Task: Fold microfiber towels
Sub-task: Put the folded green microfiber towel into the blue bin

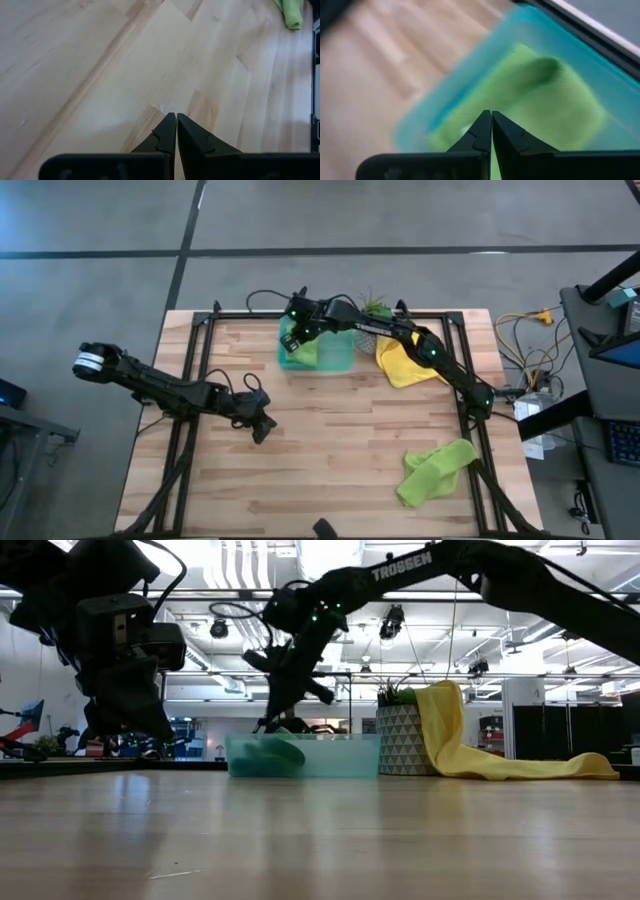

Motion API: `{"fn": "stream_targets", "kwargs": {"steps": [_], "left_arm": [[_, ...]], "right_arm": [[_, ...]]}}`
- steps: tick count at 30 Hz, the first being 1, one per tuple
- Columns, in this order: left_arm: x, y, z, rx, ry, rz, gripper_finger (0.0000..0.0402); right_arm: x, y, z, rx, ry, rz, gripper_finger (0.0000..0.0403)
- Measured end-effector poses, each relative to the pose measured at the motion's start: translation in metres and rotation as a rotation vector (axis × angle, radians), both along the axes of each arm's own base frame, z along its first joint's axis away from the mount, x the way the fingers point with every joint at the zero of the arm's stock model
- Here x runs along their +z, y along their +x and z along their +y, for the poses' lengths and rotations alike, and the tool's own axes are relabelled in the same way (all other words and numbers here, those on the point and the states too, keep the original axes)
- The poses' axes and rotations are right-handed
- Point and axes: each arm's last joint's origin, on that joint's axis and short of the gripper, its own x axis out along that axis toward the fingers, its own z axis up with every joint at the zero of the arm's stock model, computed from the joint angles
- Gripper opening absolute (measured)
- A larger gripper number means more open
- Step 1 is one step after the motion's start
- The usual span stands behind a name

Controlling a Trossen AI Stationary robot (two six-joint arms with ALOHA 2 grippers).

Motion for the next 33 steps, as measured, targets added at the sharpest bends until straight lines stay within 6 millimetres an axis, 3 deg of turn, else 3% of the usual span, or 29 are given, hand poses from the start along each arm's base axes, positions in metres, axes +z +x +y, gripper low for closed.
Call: {"fn": "stream_targets", "kwargs": {"steps": [7, 19, 33], "left_arm": [[0.000, 0.000, 0.000, -0.005, 0.001, 0.001, 0.0000], [-0.003, -0.002, 0.000, -0.005, 0.003, 0.005, 0.0000], [-0.002, -0.001, 0.000, -0.002, -0.003, -0.012, 0.0000]], "right_arm": [[-0.023, -0.012, -0.006, -0.092, 0.072, 0.134, 0.0008], [-0.048, 0.005, 0.006, -0.009, 0.179, 0.073, 0.0008], [-0.040, 0.011, 0.009, 0.082, 0.224, 0.013, 0.0008]]}}
